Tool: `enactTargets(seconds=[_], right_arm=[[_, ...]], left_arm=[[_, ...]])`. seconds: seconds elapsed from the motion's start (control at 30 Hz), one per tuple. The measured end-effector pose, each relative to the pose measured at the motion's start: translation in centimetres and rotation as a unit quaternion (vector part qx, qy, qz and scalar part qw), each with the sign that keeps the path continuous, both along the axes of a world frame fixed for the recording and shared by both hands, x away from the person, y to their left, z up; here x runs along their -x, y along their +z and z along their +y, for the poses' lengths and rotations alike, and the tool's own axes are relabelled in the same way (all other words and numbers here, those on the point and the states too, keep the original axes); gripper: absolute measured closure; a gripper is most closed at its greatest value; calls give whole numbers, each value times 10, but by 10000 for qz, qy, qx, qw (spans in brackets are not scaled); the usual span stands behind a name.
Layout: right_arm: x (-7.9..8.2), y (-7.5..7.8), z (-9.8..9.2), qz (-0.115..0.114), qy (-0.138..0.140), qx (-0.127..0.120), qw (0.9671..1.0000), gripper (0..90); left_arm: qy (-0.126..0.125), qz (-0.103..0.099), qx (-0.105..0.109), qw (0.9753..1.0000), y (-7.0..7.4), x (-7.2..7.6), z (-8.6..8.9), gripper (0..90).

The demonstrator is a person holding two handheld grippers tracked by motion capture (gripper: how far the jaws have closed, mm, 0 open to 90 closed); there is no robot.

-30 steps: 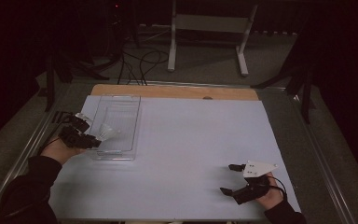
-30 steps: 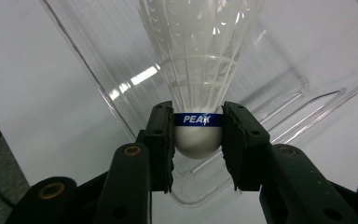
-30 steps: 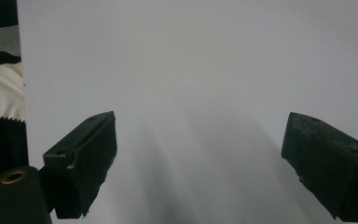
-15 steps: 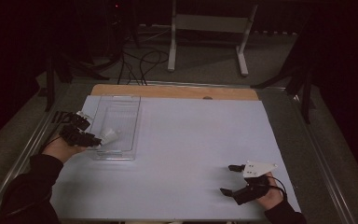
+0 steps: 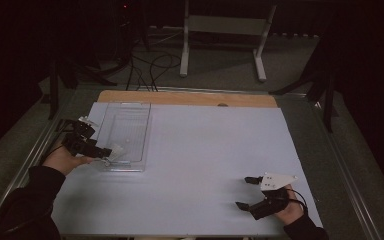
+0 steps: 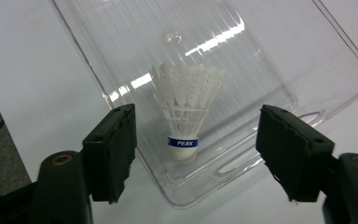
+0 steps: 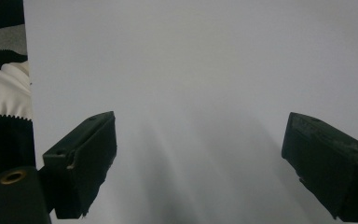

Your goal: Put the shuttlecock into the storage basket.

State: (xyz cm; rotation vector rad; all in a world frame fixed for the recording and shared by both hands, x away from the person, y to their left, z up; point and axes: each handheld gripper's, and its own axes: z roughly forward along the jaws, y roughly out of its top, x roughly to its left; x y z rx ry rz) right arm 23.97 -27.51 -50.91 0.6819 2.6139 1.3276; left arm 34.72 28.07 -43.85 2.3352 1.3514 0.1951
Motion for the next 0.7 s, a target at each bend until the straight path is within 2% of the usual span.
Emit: enactTargets(seconds=[0.13, 0.23, 0.33, 0.43, 0.57, 0.7], right_arm=[[0, 0, 0, 6, -16, 4, 10000, 103], [0, 0, 0, -10, -24, 4, 10000, 103], [0, 0, -1, -23, -26, -11, 10000, 103], [0, 0, -1, -4, -35, -17, 10000, 102], [0, -1, -1, 3, -36, -27, 10000, 102], [0, 0, -1, 6, -44, -35, 10000, 103]], left_arm=[[-57, 22, -3, 10000, 1, 1, -3, 223], [-191, 128, 134, 9996, 2, 1, -5, 117], [-211, 83, 117, 9997, 3, 1, -7, 90], [-241, 58, 147, 9996, 3, 1, -9, 4], [-241, -29, 111, 9996, 5, 1, -12, 0], [-281, -116, 165, 9994, 7, 1, -14, 0]])
